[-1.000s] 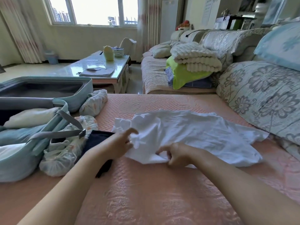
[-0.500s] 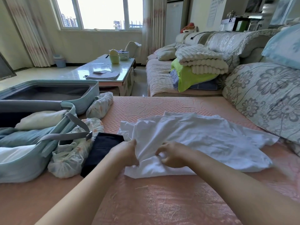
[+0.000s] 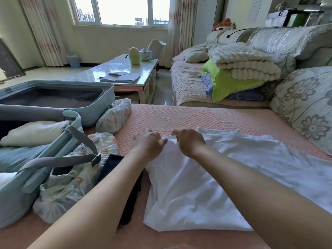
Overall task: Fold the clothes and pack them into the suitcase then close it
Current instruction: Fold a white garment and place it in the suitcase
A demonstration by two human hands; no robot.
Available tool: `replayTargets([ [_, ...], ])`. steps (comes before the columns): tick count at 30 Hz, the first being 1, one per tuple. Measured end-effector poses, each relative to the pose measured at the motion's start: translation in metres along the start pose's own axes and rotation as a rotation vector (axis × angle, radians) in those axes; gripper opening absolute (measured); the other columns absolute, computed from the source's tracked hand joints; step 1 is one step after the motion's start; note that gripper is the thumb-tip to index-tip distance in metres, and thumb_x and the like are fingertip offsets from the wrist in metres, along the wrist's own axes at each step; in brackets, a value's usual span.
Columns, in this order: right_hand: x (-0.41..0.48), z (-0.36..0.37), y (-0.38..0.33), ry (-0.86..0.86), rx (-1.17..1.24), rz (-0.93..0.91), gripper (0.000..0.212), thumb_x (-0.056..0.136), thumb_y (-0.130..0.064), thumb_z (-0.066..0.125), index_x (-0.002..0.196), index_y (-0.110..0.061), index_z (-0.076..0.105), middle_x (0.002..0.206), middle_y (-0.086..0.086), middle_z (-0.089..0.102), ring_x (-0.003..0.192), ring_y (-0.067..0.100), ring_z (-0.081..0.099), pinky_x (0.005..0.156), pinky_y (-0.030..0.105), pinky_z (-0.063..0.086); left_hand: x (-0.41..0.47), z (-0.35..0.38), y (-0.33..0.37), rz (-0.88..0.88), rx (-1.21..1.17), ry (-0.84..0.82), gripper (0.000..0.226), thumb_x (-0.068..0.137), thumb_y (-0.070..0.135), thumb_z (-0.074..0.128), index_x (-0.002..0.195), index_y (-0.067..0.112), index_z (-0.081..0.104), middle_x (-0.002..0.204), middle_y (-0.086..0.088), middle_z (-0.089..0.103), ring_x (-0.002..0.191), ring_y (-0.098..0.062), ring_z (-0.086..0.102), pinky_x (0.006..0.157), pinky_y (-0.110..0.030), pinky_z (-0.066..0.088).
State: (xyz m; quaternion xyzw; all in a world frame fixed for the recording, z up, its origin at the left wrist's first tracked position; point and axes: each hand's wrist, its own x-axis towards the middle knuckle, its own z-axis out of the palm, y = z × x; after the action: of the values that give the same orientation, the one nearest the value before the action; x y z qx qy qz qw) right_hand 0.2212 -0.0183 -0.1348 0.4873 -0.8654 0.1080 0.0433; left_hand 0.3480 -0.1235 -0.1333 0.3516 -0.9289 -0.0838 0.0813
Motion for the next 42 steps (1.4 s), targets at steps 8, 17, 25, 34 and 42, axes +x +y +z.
replayTargets([
  [8,0.051,0.031,0.030,-0.074,0.152,0.109,0.019,0.092,-0.035,0.064,0.104,-0.027,0.075,0.117,0.005,0.071,0.105,0.026,0.065,0.085,0.032,0.051,0.032,0.019,-0.001,-0.090,-0.224,0.108,0.034,0.092,0.052,0.051,0.108,0.032,0.073,0.113,0.001,0.071,0.117,-0.022,0.058,0.109,-0.043,0.022],
  [17,0.056,0.040,0.015,0.010,0.361,0.099,0.022,0.090,-0.018,0.061,0.106,-0.025,0.073,0.113,-0.001,0.068,0.103,0.019,0.064,0.089,0.027,0.047,0.036,0.025,-0.023,-0.092,-0.314,-0.071,0.046,0.074,0.053,0.066,0.116,0.034,0.060,0.111,0.006,0.070,0.112,-0.019,0.060,0.103,-0.039,0.041],
  [25,0.071,0.035,-0.004,-0.228,0.446,0.056,0.019,0.088,-0.036,0.073,0.102,-0.023,0.078,0.099,-0.005,0.073,0.095,0.013,0.064,0.080,0.025,0.049,0.028,0.029,-0.029,-0.021,-0.303,-0.006,0.042,0.069,0.065,0.070,0.093,0.031,0.070,0.092,0.010,0.070,0.097,-0.016,0.063,0.101,-0.043,0.043],
  [34,0.084,0.035,-0.007,-0.287,0.590,0.128,0.014,0.088,-0.024,0.076,0.101,-0.022,0.075,0.088,-0.003,0.071,0.078,0.010,0.065,0.066,0.021,0.048,0.027,0.028,-0.033,-0.035,-0.464,0.037,0.035,0.066,0.041,0.083,0.093,0.036,0.062,0.077,0.015,0.061,0.090,-0.014,0.064,0.089,-0.032,0.049],
  [42,0.084,0.043,-0.014,0.004,0.614,0.126,0.023,0.093,-0.014,0.066,0.115,-0.021,0.068,0.110,0.000,0.066,0.095,0.016,0.065,0.092,0.028,0.050,0.034,0.026,-0.038,-0.138,-0.207,-0.072,0.045,0.089,0.047,0.055,0.131,0.029,0.052,0.141,-0.004,0.049,0.136,-0.025,0.035,0.111,-0.044,0.031],
])
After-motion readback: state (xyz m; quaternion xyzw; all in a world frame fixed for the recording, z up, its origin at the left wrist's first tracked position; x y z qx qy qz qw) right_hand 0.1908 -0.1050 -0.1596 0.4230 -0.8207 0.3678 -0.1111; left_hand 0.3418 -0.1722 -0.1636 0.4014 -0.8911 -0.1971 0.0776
